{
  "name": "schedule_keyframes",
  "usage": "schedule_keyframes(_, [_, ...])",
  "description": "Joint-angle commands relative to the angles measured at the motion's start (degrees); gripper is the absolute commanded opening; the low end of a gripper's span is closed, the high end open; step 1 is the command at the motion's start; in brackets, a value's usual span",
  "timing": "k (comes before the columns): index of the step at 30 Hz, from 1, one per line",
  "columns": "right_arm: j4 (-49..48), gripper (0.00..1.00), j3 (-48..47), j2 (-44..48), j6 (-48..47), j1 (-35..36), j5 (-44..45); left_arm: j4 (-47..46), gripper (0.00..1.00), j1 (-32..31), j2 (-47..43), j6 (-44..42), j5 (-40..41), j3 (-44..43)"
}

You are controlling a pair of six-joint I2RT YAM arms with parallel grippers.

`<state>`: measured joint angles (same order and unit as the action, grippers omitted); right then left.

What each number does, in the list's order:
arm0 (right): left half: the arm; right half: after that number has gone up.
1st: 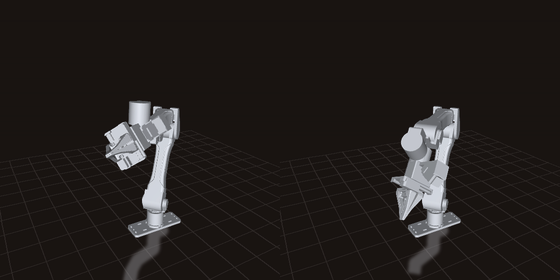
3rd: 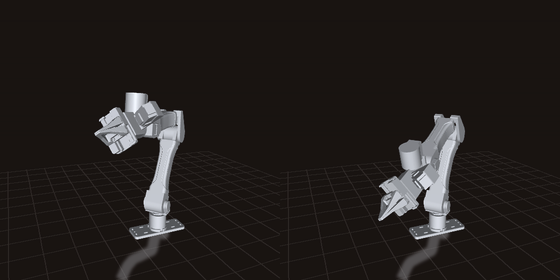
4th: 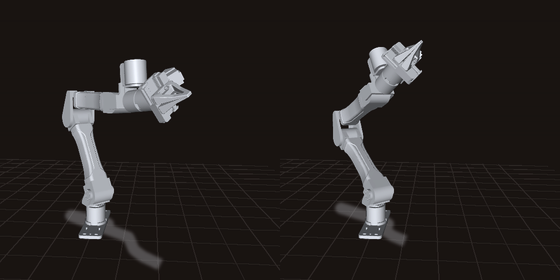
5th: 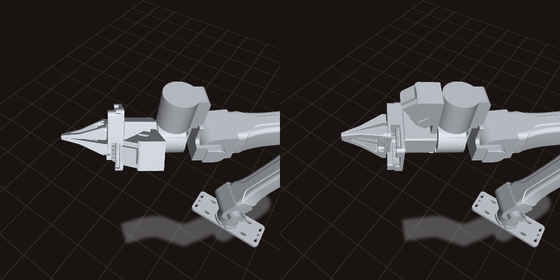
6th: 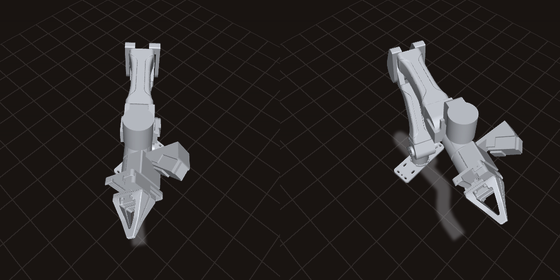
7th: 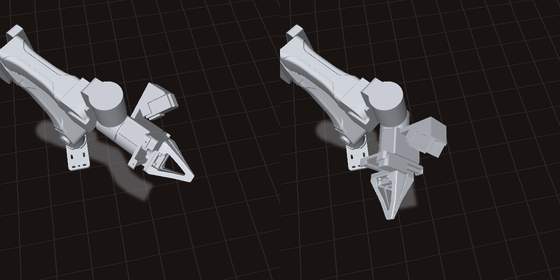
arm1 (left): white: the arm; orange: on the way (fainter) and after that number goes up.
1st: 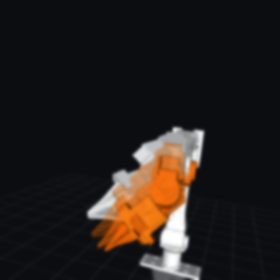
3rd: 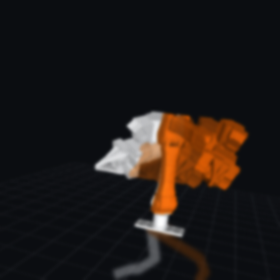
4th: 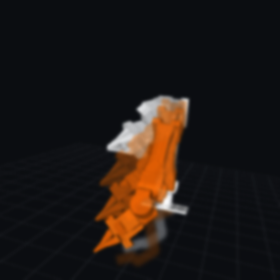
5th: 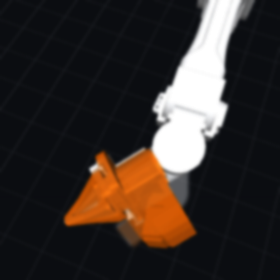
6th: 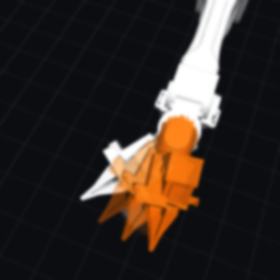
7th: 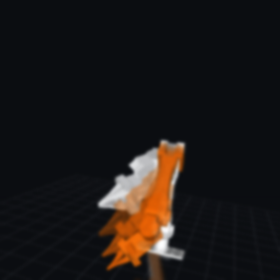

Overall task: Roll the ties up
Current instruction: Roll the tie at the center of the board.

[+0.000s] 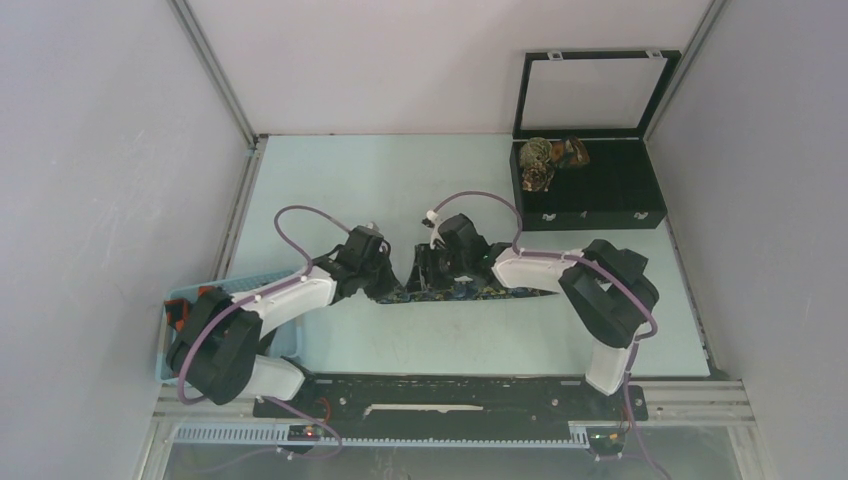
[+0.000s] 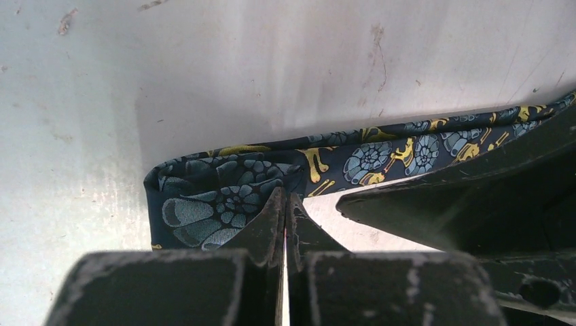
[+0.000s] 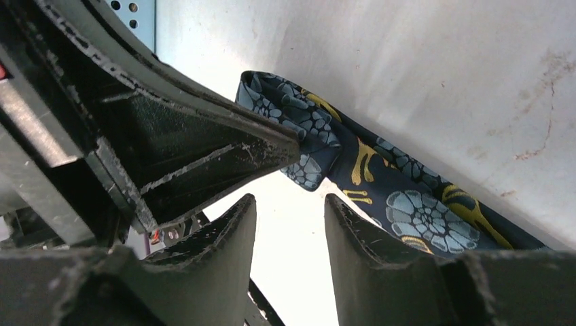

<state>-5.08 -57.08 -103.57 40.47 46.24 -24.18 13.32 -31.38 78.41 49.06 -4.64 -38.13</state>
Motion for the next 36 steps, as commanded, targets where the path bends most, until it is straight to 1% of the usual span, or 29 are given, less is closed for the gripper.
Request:
schedule_keyframes(1, [-1.18, 0.44, -3.56, -2.27, 0.55, 0.6, -0.84, 0.65, 0.0, -0.01, -2.18, 0.19, 1.49, 0.42])
schedule_keyframes(5, [-0.92, 0.42, -4.09, -3.49, 0.58, 0.6, -0.87, 1.32, 0.01, 0.0, -5.15, -1.3, 1.33, 0.58])
schedule_keyframes(8, [-0.91, 0.42, -4.17, -3.49, 0.29, 0.55, -0.72, 2.84, 0.12, 0.09, -9.24, -2.3, 2.37, 0.42])
schedule_keyframes(9, [-0.61, 0.41, -4.35, -3.57, 0.2, 0.6, -0.69, 3.62, 0.18, 0.09, -10.2, -2.68, 2.57, -0.01])
schedule_keyframes(12, [0.15, 0.41, -5.13, -4.0, -0.02, 0.61, -0.77, 6.56, 0.29, 0.09, -12.34, -4.48, 3.7, -1.59])
schedule_keyframes(15, [0.23, 0.41, -5.32, -3.98, 0.07, 0.61, -0.85, 10.61, 0.32, 0.17, -14.02, -7.04, 7.98, -3.18])
schedule_keyframes(18, [0.89, 0.42, -5.32, -3.4, -0.45, 0.58, -0.67, 11.08, 0.37, 0.17, -17.58, -9.8, 11.76, -1.51])
schedule_keyframes(21, [1.98, 0.43, -5.32, -2.36, -1.61, 0.52, -0.29, 10.03, 0.39, 0.33, -21.42, -11.75, 13.0, 1.6])
schedule_keyframes(23, [3.47, 0.43, -5.98, -1.7, -2.49, 0.52, -0.06, 11.63, 0.42, 1.78, -22.35, -11.43, 12.25, 2.61])
schedule_keyframes(26, [4.15, 0.43, -6.29, -0.5, -2.59, 0.61, 0.59, 12.32, 0.54, 3.15, -21.69, -11.97, 11.44, 4.07])
schedule_keyframes(27, [4.01, 0.42, -6.37, -0.13, -2.18, 0.55, 0.44, 11.56, 0.55, 3.16, -21.58, -12.2, 11.6, 4.87])
schedule_keyframes(29, [3.85, 0.39, -6.75, 0.16, -1.56, 0.64, -0.03, 10.06, 0.58, 3.16, -21.39, -12.68, 11.74, 6.13])
schedule_keyframes(32, [2.71, 0.31, -7.16, -0.22, -0.4, 1.22, -1.25, 8.81, 0.59, 3.25, -20.75, -12.82, 11.81, 7.15])
schedule_keyframes(35, [1.89, 0.21, -8.16, -2.09, 0.43, 1.73, -2.68, 5.8, 0.58, 3.5, -20.13, -13.61, 10.02, 8.34])
schedule_keyframes(36, [1.35, 0.2, -8.35, -2.68, 0.82, 1.73, -3.3, 4.57, 0.59, 3.59, -19.9, -13.9, 9.33, 8.94])
